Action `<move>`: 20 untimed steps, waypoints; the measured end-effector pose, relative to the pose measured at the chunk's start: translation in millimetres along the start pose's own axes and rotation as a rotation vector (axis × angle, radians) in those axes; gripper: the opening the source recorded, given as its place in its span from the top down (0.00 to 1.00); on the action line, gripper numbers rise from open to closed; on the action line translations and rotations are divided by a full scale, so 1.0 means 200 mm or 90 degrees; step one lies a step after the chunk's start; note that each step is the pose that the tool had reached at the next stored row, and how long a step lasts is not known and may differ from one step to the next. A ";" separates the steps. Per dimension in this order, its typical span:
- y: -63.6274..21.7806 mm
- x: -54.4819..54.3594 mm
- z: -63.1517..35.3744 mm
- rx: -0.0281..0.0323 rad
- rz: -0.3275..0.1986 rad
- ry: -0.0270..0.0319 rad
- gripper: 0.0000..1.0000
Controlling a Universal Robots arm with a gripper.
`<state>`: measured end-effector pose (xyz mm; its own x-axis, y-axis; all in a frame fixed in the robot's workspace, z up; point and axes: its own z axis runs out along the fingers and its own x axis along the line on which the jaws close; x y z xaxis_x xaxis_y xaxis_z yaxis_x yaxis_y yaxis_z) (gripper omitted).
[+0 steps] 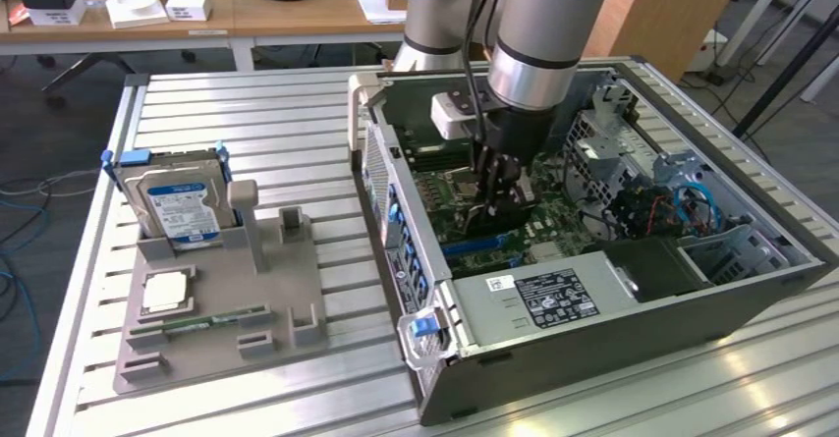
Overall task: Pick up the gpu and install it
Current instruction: 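Insert the gpu into the slot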
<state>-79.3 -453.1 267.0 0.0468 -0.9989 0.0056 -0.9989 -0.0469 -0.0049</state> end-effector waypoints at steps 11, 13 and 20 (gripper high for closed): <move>0.003 0.00 0.007 0.0002 -0.008 -0.0001 0.74; 0.003 0.00 0.009 0.0002 -0.010 0.0000 0.74; 0.003 -0.01 0.011 0.0002 -0.011 0.0000 0.74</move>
<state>-80.0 -451.8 264.7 0.0643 -0.9979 0.0057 -0.9979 -0.0643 -0.0052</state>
